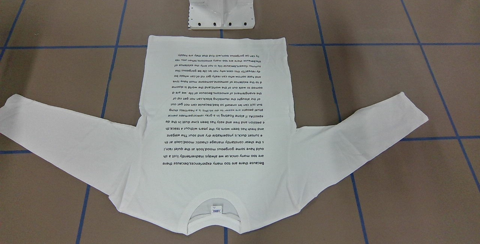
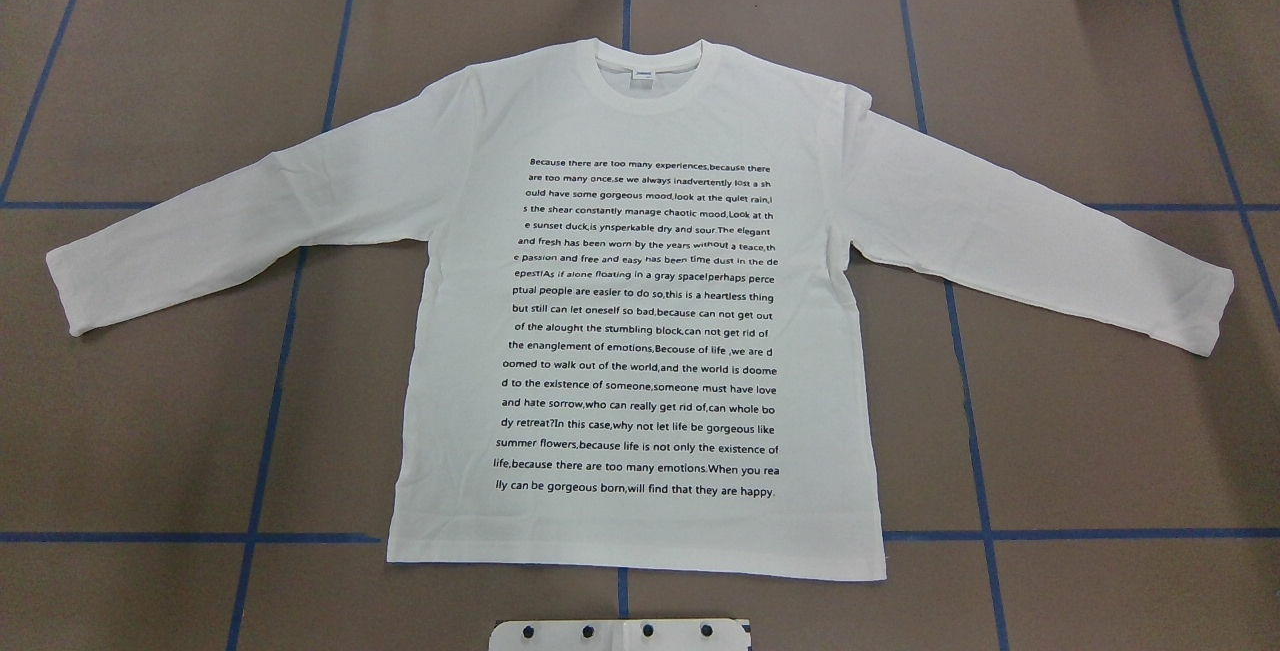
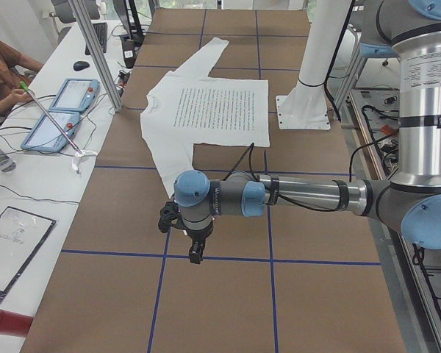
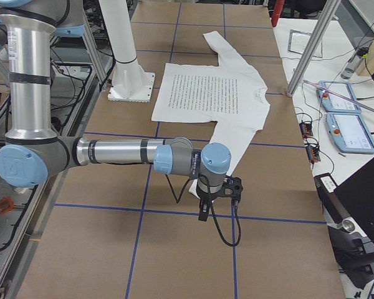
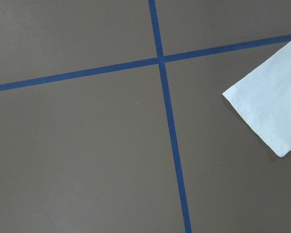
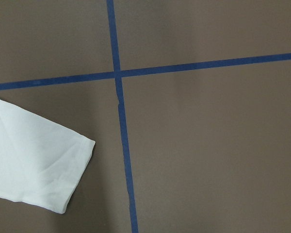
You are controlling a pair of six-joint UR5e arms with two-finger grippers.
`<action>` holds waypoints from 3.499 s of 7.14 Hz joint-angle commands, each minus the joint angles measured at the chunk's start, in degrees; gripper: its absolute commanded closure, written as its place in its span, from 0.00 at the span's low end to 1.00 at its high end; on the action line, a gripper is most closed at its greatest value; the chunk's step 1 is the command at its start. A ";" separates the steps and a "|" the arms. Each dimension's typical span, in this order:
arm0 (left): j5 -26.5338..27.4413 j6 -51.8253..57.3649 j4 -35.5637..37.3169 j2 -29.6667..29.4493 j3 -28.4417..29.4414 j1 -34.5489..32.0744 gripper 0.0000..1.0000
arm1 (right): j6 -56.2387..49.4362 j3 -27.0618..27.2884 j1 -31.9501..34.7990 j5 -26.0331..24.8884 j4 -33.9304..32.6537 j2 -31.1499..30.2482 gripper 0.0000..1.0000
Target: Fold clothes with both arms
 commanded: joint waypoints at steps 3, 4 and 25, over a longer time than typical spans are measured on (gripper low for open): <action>0.30 0.00 -0.10 -0.78 -1.65 0.02 0.00 | 0.60 0.28 -0.05 0.22 0.13 0.08 0.00; 0.30 -0.35 -0.19 -1.40 -0.87 0.02 0.00 | 0.60 0.80 -0.05 0.22 0.22 0.17 0.00; 0.04 -8.35 -15.57 -6.15 1.86 0.81 0.00 | 23.36 -18.61 -23.87 -2.76 42.76 1.58 0.18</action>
